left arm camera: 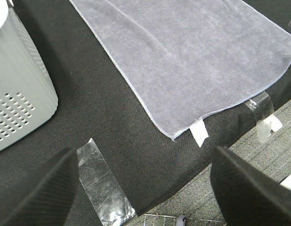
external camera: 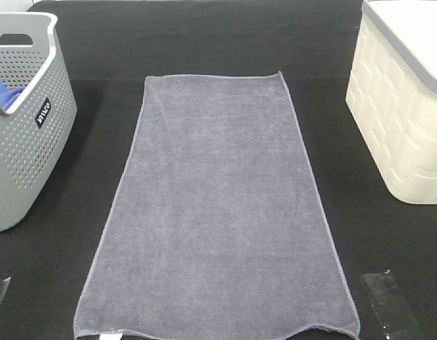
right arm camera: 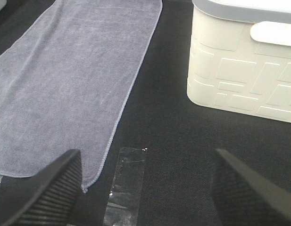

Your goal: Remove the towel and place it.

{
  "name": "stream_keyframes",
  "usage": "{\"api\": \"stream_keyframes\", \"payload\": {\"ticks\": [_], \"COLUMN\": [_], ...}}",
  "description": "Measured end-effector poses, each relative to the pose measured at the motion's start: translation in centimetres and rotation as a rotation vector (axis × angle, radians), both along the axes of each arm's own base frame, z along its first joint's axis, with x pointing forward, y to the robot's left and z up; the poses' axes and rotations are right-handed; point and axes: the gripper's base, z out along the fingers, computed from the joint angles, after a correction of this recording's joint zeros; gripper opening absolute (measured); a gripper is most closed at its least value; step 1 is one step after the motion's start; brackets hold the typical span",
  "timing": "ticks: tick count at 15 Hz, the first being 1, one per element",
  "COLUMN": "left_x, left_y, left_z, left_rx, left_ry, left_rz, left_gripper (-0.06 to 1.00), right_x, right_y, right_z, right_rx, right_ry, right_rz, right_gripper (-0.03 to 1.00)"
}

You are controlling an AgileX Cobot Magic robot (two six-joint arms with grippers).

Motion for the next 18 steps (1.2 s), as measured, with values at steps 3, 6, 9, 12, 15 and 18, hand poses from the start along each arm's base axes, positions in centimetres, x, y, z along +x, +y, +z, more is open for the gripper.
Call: {"api": "stream_keyframes", "payload": {"ticks": [3,6,9,12,15,18], "left_x": [0.00,-0.01,-0.01,-0.01,-0.01,0.03], "left_y": [0.00,0.00,0.00,0.00,0.00,0.03], "left_z": [0.00,-0.01,-0.01,-0.01,-0.01,-0.01], "left_rx": [0.027,0.061,0.068,0.068,0.068,0.069], "left_ry": [-0.015,-0.032,-0.036,-0.036,-0.036,-0.036], "left_rz": [-0.023,-0.052,-0.058,-0.058,-0.058,-0.042], "left_gripper": [0.74,0.74,0.74,0.74,0.74,0.74], "right_x": [-0.08,-0.07,-0.07,-0.07,-0.07,-0.08], "right_y": [-0.02,-0.05,-0.05,-0.05,-0.05,-0.05], "right_z": [-0.03,-0.03,-0.03,-0.03,-0.03,-0.03], "right_rx": [0.001,-0.006,-0.009,-0.009,-0.009,-0.009], "right_ry": [-0.005,-0.006,-0.007,-0.007,-0.007,-0.008], "right_rz": [0.000,0.000,0.002,0.002,0.002,0.003], "right_gripper": [0.71,0.71,0.71,0.71,0.71,0.71]}}
